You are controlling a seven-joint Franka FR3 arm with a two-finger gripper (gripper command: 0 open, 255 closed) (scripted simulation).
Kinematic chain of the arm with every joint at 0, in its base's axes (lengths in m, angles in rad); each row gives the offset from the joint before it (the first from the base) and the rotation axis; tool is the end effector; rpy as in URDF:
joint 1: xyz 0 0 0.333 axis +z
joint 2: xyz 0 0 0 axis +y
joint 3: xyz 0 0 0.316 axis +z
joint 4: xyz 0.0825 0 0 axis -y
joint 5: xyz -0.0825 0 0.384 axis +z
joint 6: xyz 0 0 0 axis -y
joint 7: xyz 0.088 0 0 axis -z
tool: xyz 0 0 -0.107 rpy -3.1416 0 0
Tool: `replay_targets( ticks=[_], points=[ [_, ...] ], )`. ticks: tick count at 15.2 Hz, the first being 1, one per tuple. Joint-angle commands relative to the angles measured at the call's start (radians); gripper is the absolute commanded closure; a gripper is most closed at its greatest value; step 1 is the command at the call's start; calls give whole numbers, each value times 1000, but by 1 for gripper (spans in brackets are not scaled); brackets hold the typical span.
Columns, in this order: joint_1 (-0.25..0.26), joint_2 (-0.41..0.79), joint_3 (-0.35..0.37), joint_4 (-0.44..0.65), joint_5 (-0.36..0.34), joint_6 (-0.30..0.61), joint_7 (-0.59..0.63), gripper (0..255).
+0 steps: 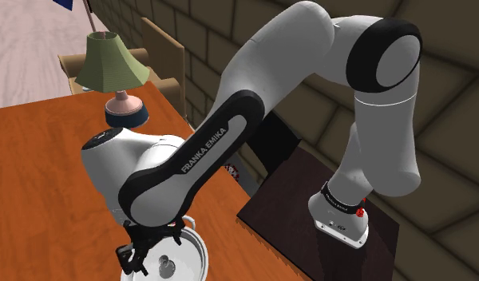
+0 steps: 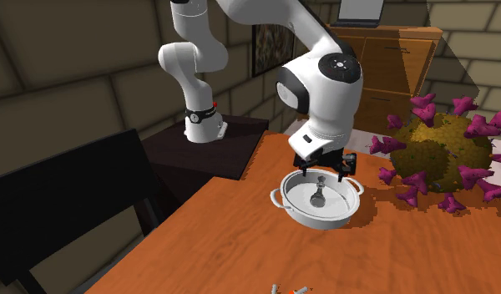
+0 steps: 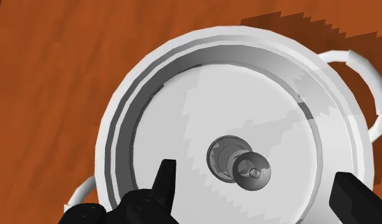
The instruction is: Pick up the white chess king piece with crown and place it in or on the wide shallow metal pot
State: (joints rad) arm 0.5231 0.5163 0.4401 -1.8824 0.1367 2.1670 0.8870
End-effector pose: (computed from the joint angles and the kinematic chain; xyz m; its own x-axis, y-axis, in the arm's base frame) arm 0.3566 0.5004 0.2447 0.9310 -0.0339 -0.3635 -0.0491 -0.9983 -0.0328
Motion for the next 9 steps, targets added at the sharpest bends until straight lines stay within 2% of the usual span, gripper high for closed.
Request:
replay_targets(
  ticks=[1, 3, 9],
  points=[
    [-10, -24, 2, 22, 4, -46, -2, 0],
    [-21, -46, 4, 52, 8, -100, -4, 0],
    [-21, -46, 4, 52, 8, -100, -4, 0]
  ],
)
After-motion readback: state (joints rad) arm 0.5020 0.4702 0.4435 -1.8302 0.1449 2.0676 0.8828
